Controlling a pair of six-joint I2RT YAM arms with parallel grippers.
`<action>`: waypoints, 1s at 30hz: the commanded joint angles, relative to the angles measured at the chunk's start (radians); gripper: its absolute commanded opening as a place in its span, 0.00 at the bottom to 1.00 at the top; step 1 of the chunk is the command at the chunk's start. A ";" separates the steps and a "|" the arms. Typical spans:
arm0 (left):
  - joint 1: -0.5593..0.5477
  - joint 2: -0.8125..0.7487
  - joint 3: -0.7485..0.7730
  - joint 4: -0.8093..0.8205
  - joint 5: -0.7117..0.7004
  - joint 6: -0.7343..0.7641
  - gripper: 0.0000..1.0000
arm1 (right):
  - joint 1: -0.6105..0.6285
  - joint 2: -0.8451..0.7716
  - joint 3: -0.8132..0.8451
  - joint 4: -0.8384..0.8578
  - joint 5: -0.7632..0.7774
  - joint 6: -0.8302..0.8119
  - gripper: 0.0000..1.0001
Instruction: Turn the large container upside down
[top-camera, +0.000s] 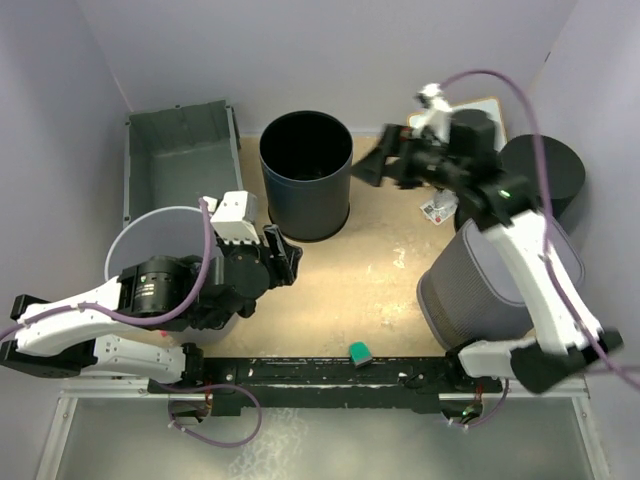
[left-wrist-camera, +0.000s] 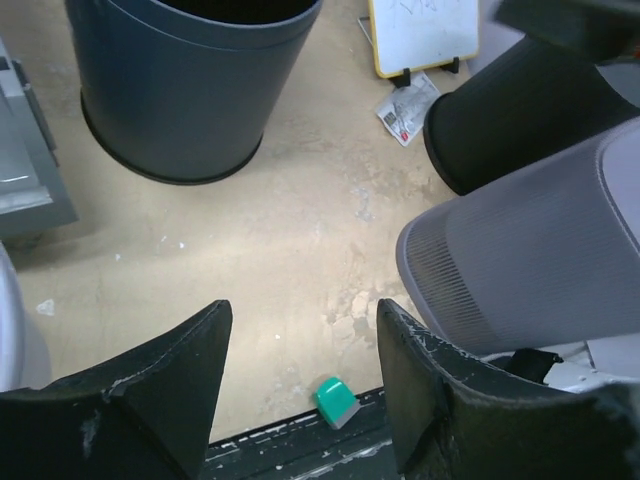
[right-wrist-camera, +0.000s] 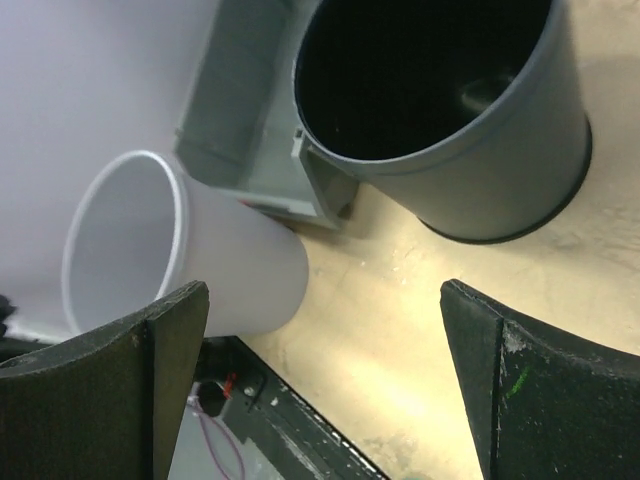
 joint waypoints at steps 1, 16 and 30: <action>-0.003 -0.034 0.052 -0.070 -0.087 -0.078 0.58 | 0.220 0.209 0.196 -0.039 0.346 -0.114 1.00; -0.003 -0.082 0.025 -0.105 -0.093 -0.082 0.58 | 0.286 0.727 0.667 -0.366 0.871 -0.108 1.00; -0.003 -0.060 -0.004 -0.025 -0.096 0.012 0.59 | 0.286 0.645 0.538 -0.262 0.825 -0.123 0.00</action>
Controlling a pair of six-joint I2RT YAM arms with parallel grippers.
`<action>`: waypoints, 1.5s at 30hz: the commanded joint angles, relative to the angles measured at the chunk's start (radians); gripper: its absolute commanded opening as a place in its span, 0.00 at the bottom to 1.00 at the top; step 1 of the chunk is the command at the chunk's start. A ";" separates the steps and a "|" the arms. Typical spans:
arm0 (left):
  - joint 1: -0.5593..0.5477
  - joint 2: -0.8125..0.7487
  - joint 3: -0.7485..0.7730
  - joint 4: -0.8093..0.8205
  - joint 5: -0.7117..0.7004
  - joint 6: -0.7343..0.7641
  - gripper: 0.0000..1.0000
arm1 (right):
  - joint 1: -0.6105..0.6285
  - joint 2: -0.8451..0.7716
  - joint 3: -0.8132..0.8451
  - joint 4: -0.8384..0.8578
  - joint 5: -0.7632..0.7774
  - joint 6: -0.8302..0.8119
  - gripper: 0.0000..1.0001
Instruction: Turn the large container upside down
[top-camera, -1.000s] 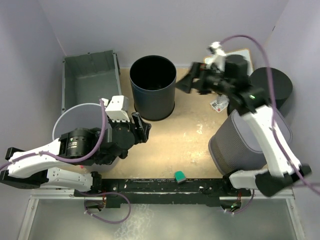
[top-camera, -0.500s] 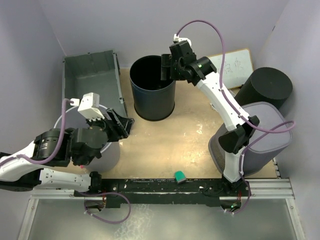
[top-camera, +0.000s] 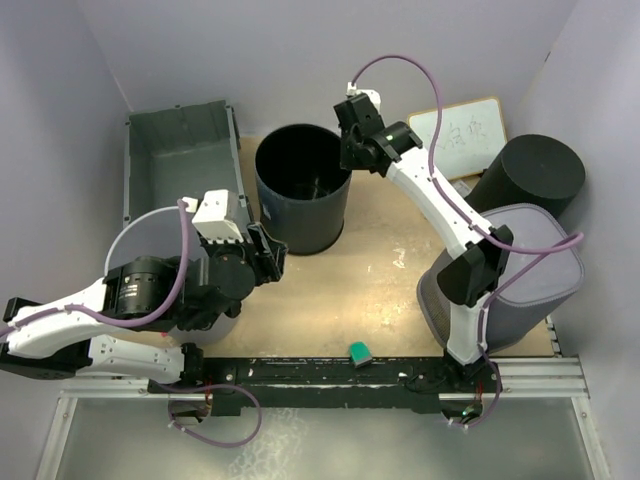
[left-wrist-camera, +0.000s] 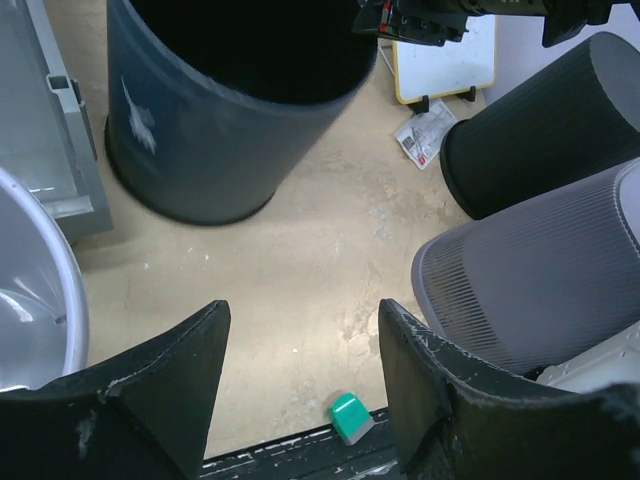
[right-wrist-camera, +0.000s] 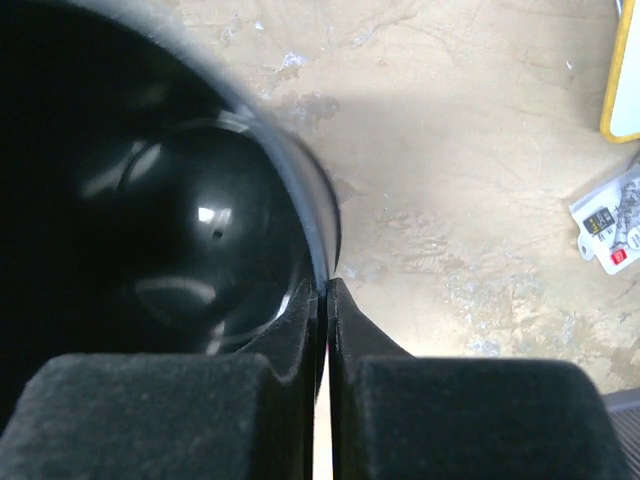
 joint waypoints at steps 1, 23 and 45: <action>-0.004 -0.015 -0.002 0.053 -0.026 0.053 0.59 | 0.000 -0.115 -0.004 0.010 0.024 -0.053 0.00; -0.003 0.013 -0.043 0.240 0.014 0.183 0.59 | 0.005 -0.722 -0.621 0.556 0.093 -0.321 0.00; -0.003 -0.042 -0.125 0.341 0.065 0.122 0.58 | 0.211 -0.827 -0.835 0.770 0.278 -0.430 0.00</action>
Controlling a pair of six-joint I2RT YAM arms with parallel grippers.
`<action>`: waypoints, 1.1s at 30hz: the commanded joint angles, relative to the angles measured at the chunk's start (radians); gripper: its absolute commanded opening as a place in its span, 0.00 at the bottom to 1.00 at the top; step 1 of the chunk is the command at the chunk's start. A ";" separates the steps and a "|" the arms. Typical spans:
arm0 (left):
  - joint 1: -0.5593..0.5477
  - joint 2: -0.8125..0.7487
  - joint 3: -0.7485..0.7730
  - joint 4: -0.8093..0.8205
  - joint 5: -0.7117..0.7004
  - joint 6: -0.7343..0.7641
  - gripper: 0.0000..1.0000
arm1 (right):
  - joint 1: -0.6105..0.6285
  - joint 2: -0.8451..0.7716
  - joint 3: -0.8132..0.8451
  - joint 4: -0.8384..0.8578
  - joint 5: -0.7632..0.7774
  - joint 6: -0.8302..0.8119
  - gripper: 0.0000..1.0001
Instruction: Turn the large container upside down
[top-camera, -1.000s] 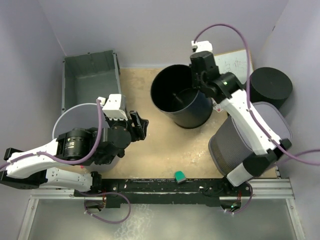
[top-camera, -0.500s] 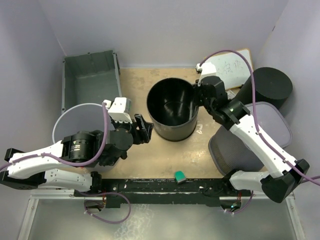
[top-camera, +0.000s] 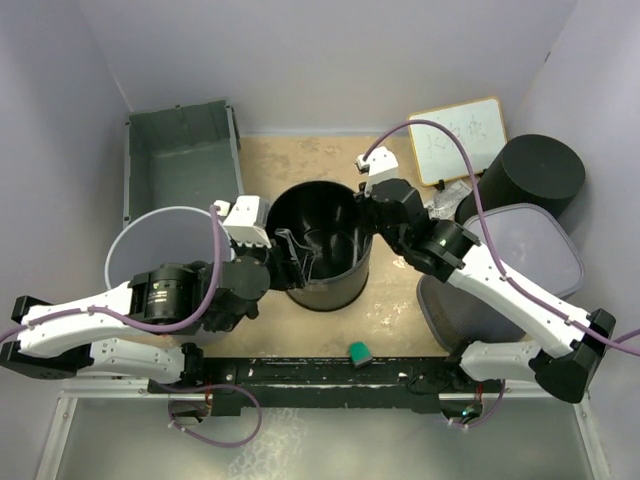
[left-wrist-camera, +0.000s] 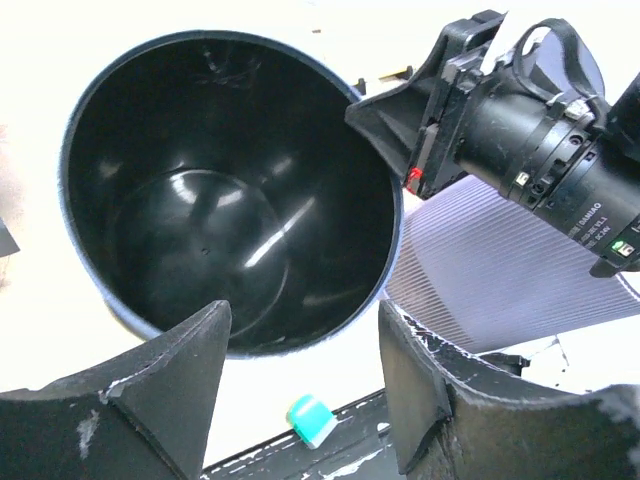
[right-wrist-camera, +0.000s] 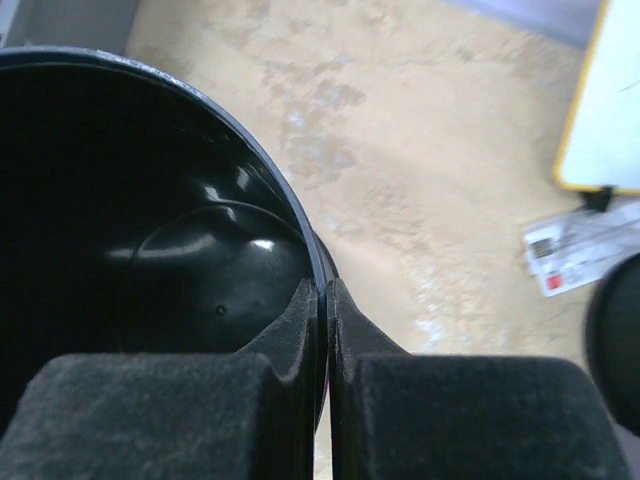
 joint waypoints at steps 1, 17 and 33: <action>-0.002 -0.076 -0.021 0.045 -0.035 -0.038 0.58 | -0.015 -0.103 0.050 0.347 0.212 -0.225 0.00; -0.003 -0.096 -0.028 0.056 -0.083 -0.070 0.56 | 0.227 -0.150 -0.198 0.632 0.182 -0.513 0.00; -0.003 -0.078 -0.059 -0.012 -0.053 -0.345 0.55 | 0.410 -0.076 -0.374 0.492 0.358 -0.102 0.00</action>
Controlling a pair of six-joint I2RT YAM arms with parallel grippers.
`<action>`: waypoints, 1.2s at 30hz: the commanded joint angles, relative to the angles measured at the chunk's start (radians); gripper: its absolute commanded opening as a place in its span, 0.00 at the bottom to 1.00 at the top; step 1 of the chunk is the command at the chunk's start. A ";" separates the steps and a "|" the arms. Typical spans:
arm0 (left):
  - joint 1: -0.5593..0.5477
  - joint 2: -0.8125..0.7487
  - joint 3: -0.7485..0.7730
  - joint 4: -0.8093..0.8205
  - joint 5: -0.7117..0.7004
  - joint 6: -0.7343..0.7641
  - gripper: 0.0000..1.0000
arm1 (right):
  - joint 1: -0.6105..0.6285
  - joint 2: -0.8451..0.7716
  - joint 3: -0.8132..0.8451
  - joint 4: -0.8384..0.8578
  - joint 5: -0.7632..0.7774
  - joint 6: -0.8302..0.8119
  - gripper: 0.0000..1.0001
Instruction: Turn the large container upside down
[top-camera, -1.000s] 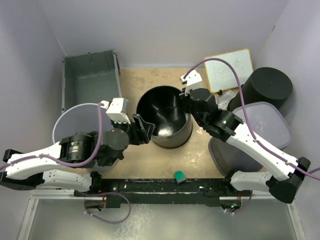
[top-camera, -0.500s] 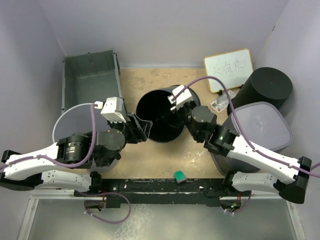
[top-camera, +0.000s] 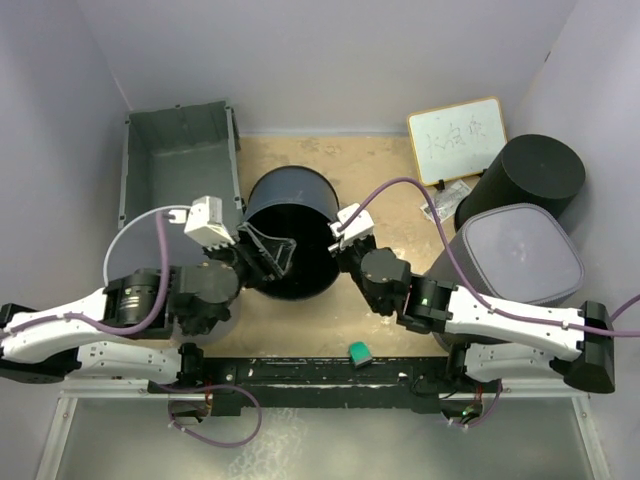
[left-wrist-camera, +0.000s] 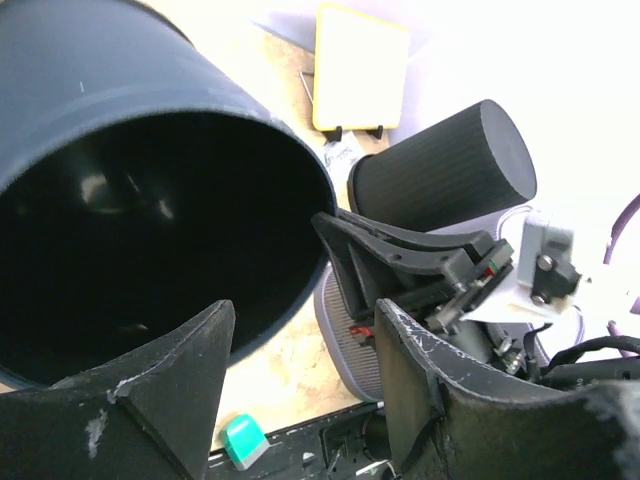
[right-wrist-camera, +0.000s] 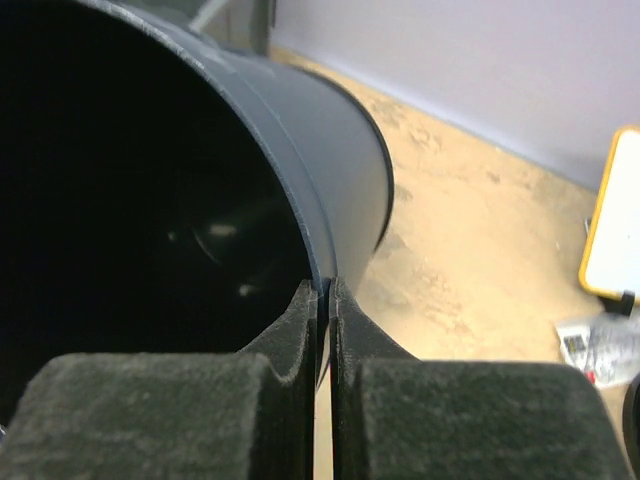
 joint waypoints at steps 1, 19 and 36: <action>-0.004 0.083 0.024 -0.038 0.047 -0.207 0.55 | 0.020 0.059 -0.020 -0.102 0.094 0.196 0.00; -0.005 -0.001 -0.216 0.211 -0.165 -0.500 0.59 | 0.080 0.032 -0.040 -0.072 0.226 0.231 0.00; -0.005 0.038 -0.319 0.368 -0.368 -0.575 0.63 | 0.103 -0.024 -0.055 -0.147 0.209 0.325 0.00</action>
